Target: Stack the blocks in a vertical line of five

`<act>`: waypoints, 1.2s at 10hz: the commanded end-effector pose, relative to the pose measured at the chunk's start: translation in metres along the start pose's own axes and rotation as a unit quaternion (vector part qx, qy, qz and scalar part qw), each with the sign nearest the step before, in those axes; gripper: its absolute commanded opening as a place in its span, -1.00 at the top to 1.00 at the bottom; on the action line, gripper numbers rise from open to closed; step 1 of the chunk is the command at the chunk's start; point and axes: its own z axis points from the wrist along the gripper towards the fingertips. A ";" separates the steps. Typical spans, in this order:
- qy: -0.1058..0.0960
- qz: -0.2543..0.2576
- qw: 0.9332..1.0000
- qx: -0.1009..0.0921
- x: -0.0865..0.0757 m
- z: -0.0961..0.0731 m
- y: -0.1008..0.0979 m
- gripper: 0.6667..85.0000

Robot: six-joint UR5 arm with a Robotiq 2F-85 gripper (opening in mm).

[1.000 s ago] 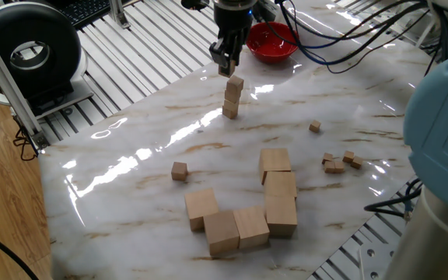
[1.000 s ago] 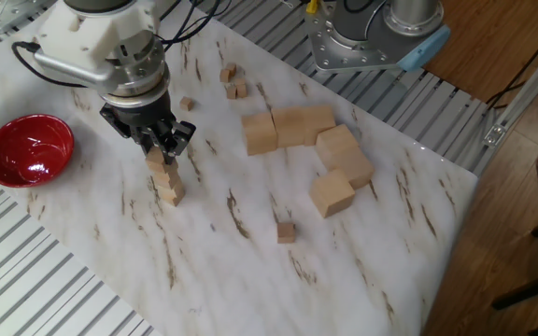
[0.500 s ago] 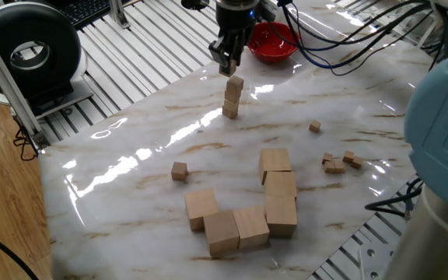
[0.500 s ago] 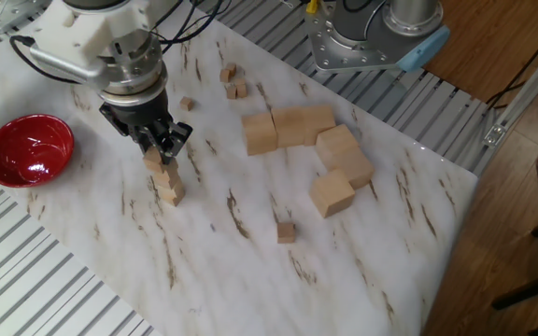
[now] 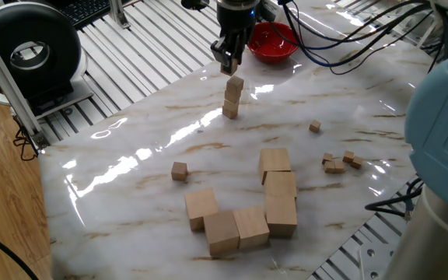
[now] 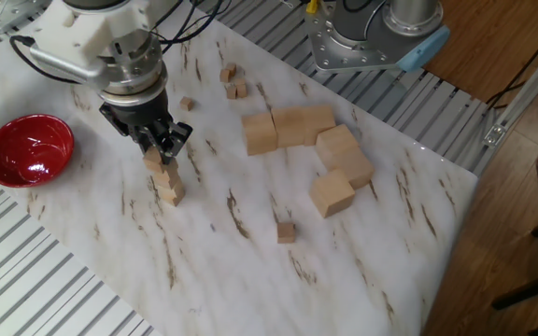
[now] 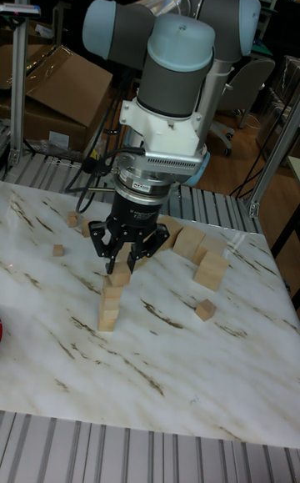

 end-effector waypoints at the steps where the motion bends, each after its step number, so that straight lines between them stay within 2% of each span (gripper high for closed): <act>1: -0.005 -0.018 1.000 0.007 -0.003 -0.001 -0.004 0.45; 12: -0.025 -0.023 0.999 -0.004 -0.013 0.003 0.007 0.42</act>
